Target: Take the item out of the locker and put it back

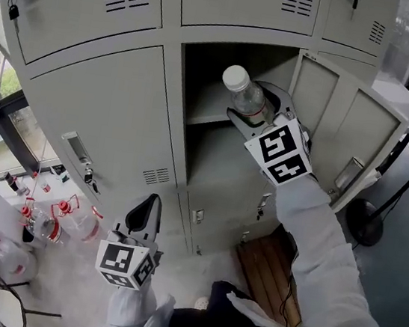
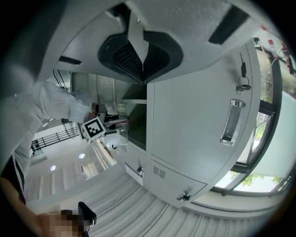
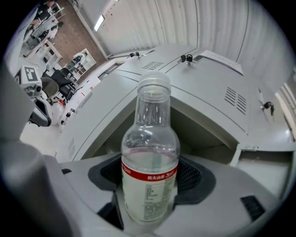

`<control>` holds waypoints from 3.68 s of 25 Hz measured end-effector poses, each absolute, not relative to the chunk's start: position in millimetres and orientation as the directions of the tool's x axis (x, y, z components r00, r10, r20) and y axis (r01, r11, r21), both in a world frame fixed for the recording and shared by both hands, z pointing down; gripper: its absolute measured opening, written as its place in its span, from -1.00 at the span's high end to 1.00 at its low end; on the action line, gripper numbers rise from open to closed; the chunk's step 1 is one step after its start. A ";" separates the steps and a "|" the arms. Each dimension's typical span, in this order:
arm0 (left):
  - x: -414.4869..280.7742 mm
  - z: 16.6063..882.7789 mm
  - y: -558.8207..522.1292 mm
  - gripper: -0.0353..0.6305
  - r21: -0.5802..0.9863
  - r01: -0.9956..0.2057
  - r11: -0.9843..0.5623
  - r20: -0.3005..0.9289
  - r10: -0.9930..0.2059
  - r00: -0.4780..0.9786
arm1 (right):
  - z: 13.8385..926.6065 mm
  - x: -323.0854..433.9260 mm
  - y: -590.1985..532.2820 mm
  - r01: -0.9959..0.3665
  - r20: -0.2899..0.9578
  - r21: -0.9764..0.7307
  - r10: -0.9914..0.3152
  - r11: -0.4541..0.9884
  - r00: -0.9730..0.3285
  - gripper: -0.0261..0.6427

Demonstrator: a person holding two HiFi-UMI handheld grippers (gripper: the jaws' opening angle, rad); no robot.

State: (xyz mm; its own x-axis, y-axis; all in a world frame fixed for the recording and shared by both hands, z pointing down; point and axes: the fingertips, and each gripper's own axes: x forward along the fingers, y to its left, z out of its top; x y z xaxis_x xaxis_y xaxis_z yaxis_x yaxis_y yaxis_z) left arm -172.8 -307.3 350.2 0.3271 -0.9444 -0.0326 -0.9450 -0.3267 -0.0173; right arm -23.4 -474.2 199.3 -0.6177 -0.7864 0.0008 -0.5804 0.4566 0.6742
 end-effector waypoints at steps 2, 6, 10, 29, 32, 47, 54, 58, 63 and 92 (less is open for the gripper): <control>-166.8 351.2 -307.3 0.87 -0.015 -0.936 -0.351 -0.032 -0.936 0.351 | 200.7 -13.6 -461.1 -0.597 -0.005 0.657 -0.790 0.460 -0.613 -0.02; -155.4 350.3 -308.1 0.87 -0.009 -0.919 -0.393 -0.040 -0.919 0.393 | 202.1 10.3 -435.6 -0.625 -0.024 0.648 -0.809 0.434 -0.587 -0.02; -145.2 350.3 -309.8 0.87 0.000 -0.906 -0.423 -0.050 -0.905 0.422 | 209.5 32.8 -412.4 -0.665 -0.037 0.616 -0.828 0.422 -0.560 -0.02; -115.0 376.1 -324.9 0.87 0.097 -0.924 -0.369 0.017 -0.928 0.373 | 344.5 58.0 -378.7 -0.814 0.060 0.153 -0.827 0.561 -0.559 -0.02; -123.0 380.1 -326.9 0.87 0.106 -0.936 -0.336 0.030 -0.940 0.340 | 353.9 53.9 -389.4 -0.804 0.084 0.133 -0.815 0.580 -0.574 -0.02; -129.7 398.0 -327.5 0.87 0.138 -0.956 -0.258 0.077 -0.960 0.270 | 381.9 2.3 -435.2 -0.691 0.172 -0.133 -0.670 0.710 -0.722 -0.02; -138.3 400.6 -319.9 0.87 0.147 -0.963 -0.228 0.089 -0.966 0.243 | 403.6 -13.7 -466.7 -0.640 0.242 -0.321 -0.593 0.698 -0.768 -0.02; -145.1 400.5 -316.8 0.87 0.144 -0.967 -0.209 0.092 -0.970 0.223 | 412.9 -20.5 -480.7 -0.639 0.295 -0.341 -0.567 0.690 -0.769 -0.02; -154.8 397.5 -317.3 0.87 0.151 -0.972 -0.179 0.077 -0.978 0.192 | 420.2 -26.7 -496.8 -0.671 0.377 -0.341 -0.557 0.659 -0.740 -0.02; -183.7 378.0 -335.0 0.87 0.163 -0.980 -0.115 0.003 -0.993 0.117 | 406.7 -44.8 -574.9 -0.731 0.412 -0.284 -0.609 0.621 -0.678 -0.02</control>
